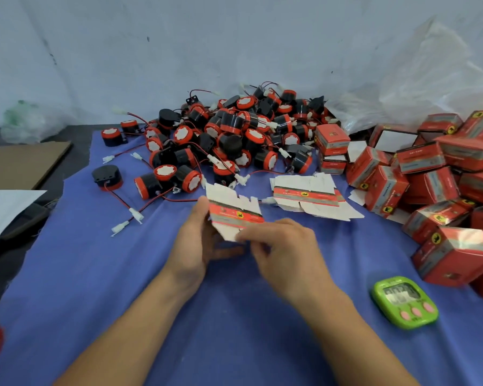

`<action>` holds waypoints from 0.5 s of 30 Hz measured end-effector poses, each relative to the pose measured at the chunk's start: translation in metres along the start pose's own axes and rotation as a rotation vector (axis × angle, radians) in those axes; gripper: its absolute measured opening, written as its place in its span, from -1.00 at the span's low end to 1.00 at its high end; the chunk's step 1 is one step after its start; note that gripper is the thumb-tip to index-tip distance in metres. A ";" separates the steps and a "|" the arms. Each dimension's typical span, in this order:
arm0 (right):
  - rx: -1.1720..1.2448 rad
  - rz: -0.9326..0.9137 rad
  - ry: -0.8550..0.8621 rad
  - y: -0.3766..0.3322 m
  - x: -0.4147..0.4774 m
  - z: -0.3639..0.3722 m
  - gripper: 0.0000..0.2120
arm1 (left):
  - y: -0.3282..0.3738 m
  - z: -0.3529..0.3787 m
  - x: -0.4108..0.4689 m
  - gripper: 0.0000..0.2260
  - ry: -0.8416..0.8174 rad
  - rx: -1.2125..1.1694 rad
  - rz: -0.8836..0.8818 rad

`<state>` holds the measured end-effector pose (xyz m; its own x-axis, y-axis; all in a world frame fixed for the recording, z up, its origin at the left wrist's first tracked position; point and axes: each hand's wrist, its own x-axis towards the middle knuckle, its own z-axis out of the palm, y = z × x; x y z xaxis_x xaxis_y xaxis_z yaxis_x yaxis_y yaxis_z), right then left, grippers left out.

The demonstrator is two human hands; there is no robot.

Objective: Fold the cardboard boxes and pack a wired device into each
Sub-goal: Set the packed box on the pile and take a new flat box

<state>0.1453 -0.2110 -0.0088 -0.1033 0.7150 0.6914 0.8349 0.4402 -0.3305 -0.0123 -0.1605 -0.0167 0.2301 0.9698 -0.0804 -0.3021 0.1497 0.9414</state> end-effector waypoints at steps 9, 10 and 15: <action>0.339 0.650 0.129 0.010 0.002 0.001 -0.34 | 0.007 -0.012 0.005 -0.76 -0.005 -0.003 -0.039; 0.417 0.692 0.101 0.012 0.002 -0.001 -0.33 | 0.008 -0.013 0.004 -0.71 -0.052 -0.017 -0.073; 0.632 0.683 -0.057 0.015 0.001 0.002 -0.58 | 0.016 -0.016 0.001 -0.62 -0.072 -0.085 -0.166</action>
<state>0.1563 -0.2028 -0.0140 0.2614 0.9461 0.1912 0.2765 0.1164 -0.9539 -0.0319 -0.1544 -0.0071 0.3481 0.9147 -0.2055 -0.3310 0.3250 0.8859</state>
